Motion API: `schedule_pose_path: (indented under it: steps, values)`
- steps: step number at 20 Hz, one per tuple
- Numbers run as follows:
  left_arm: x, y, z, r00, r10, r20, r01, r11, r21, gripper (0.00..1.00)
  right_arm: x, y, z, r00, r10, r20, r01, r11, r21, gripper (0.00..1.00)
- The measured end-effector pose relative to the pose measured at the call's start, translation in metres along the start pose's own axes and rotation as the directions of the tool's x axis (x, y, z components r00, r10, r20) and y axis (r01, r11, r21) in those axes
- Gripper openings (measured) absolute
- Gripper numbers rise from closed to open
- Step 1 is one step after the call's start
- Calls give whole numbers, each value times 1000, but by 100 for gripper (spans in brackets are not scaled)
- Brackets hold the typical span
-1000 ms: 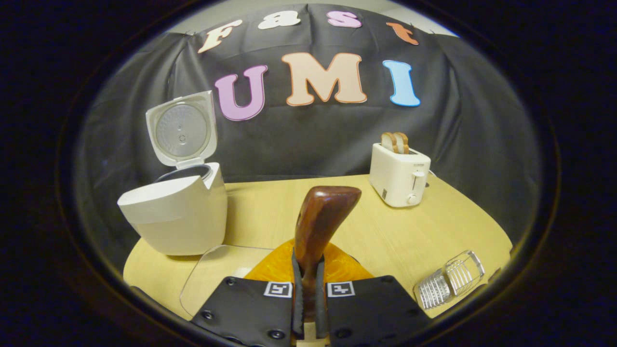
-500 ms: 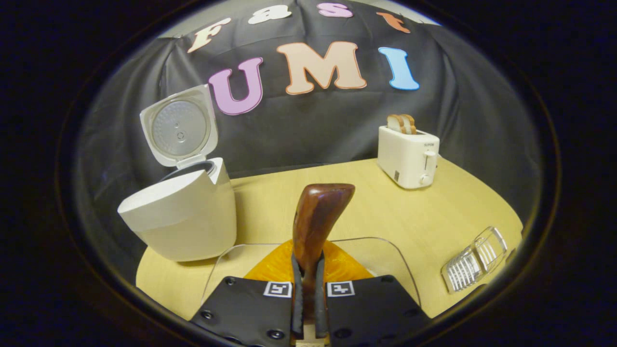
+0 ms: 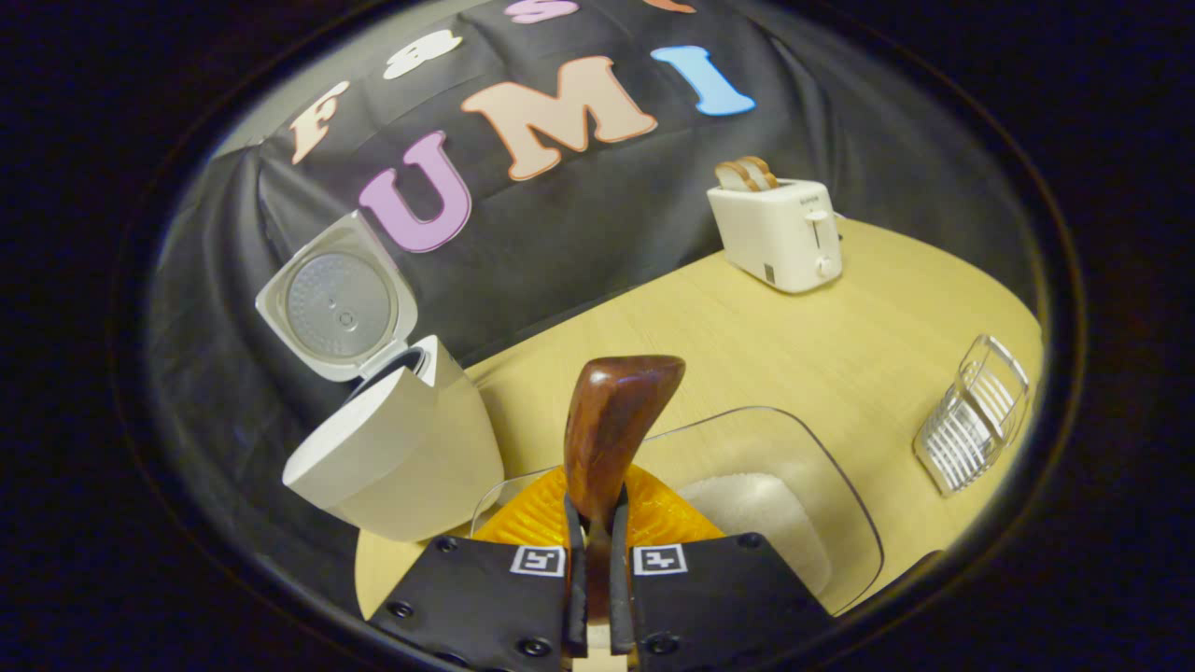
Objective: Close the left gripper, press the button to open the rice cooker; take a wooden spoon from the chopstick holder with the right hand, scoop a spoonful of rice and pour it into the rice cooker, then put the wooden spoon back into the chopstick holder.
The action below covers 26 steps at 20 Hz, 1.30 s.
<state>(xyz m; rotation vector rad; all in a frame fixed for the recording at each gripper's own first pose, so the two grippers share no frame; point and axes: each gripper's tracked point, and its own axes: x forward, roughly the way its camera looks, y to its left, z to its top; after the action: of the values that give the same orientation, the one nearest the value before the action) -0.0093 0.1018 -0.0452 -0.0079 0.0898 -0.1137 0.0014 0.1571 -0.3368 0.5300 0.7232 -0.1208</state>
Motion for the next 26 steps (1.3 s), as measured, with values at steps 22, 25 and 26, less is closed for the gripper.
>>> schedule_pose_path:
  steps: [22,25,26]
  values:
    - [6,-22,8,999,-54,1,54,998,-18,96,-33,-15,85,994,88,59,-104,906,409,12]
    - [3,-17,7,999,-47,2,47,999,-22,96,-34,13,97,988,138,72,-156,890,429,12]
    - [2,-15,6,999,-45,1,45,999,-23,96,-35,23,100,985,156,77,-174,885,431,12]
